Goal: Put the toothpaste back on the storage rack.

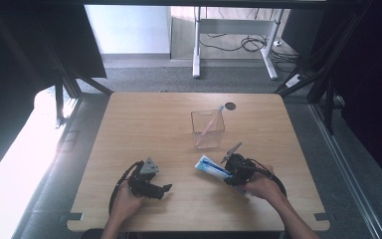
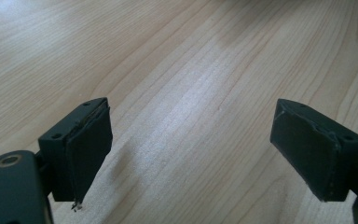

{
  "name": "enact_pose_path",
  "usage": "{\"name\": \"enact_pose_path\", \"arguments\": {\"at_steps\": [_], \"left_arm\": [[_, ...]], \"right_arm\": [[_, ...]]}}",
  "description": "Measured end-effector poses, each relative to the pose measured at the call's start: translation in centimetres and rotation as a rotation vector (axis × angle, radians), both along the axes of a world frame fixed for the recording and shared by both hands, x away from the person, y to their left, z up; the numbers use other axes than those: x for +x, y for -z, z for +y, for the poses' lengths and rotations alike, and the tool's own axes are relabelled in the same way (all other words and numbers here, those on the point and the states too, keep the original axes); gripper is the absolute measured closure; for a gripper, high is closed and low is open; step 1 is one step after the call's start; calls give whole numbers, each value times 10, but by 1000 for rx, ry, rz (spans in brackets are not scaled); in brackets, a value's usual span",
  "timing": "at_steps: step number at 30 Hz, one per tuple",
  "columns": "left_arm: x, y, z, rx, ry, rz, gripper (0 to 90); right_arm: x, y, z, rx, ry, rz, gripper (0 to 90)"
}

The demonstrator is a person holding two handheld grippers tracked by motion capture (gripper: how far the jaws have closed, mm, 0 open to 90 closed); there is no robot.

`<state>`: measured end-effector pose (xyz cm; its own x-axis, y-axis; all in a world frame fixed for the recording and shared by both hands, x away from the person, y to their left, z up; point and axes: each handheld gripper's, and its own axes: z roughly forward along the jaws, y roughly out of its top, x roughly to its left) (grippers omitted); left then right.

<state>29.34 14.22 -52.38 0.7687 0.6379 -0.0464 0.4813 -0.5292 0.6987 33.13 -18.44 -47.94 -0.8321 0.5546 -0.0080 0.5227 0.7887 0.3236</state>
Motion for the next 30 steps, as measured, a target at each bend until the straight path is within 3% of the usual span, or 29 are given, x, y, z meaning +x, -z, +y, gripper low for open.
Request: {"name": "enact_pose_path", "arguments": {"at_steps": [30], "left_arm": [[0,2,-1,-3,15,2,129]], "right_arm": [[-1,-59,-19,205,47,-132,729]]}}
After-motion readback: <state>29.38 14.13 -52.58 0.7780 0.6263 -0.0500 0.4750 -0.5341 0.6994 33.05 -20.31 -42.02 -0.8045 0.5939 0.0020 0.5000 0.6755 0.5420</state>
